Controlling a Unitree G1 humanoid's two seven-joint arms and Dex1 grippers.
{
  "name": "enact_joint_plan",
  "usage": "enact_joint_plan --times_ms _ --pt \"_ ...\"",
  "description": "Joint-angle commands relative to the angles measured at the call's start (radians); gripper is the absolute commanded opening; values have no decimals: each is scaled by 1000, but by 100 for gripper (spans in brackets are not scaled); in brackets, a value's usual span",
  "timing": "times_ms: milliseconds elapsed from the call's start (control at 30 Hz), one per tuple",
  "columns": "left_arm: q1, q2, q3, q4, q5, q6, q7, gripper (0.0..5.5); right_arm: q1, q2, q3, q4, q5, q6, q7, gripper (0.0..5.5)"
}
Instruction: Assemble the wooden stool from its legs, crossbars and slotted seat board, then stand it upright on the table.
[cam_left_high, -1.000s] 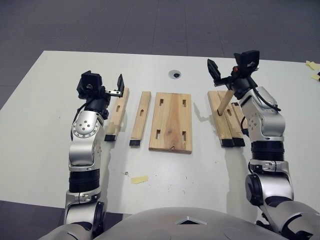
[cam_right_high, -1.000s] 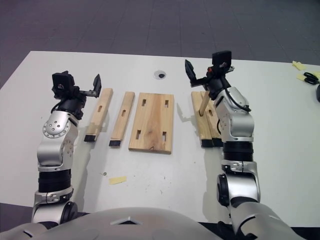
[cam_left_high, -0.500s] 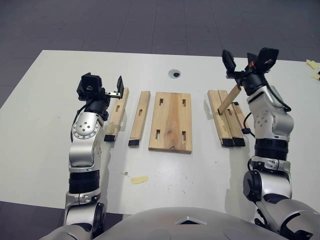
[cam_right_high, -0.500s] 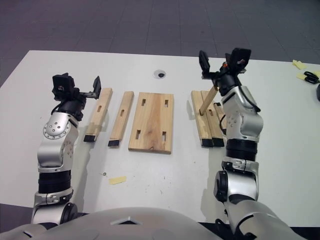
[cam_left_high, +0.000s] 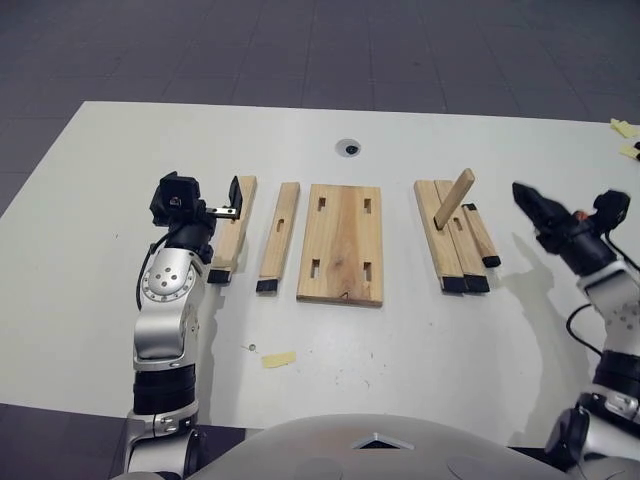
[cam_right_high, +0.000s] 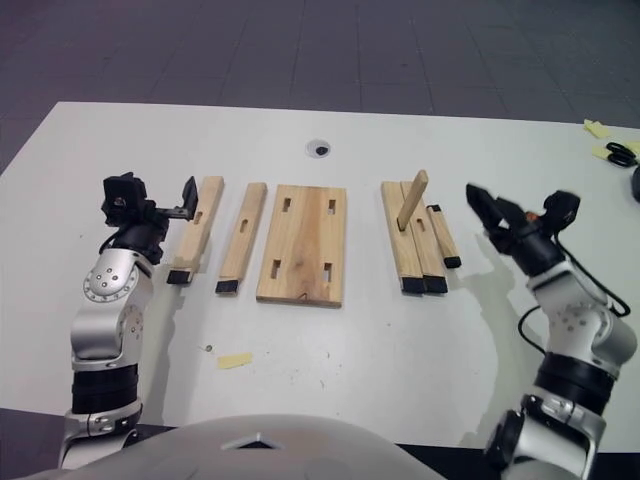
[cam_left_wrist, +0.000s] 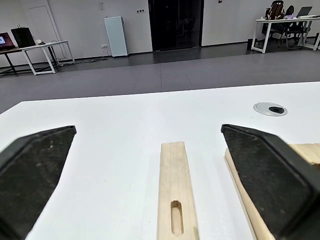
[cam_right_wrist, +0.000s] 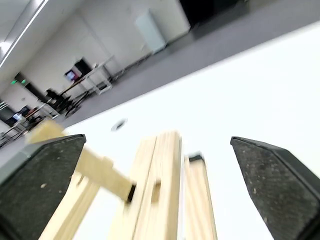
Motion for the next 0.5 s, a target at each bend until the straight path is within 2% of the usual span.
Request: enact_joint_plan --times_ms 33,233,333,433,500 --pt "19 3 2 -7 11 18 0 540 113 -70 44 -127 83 124 137 539" --pt "8 3 -6 4 15 18 1 540 88 15 114 -245 123 154 65 539" --pt "8 3 -15 9 25 14 4 540 109 21 228 -275 -1 147 -41 539" --pt "18 0 -18 7 37 11 8 540 102 59 258 -280 -60 158 -170 539" --pt "28 -1 -17 3 40 10 12 540 93 75 265 -292 -77 134 -196 539"
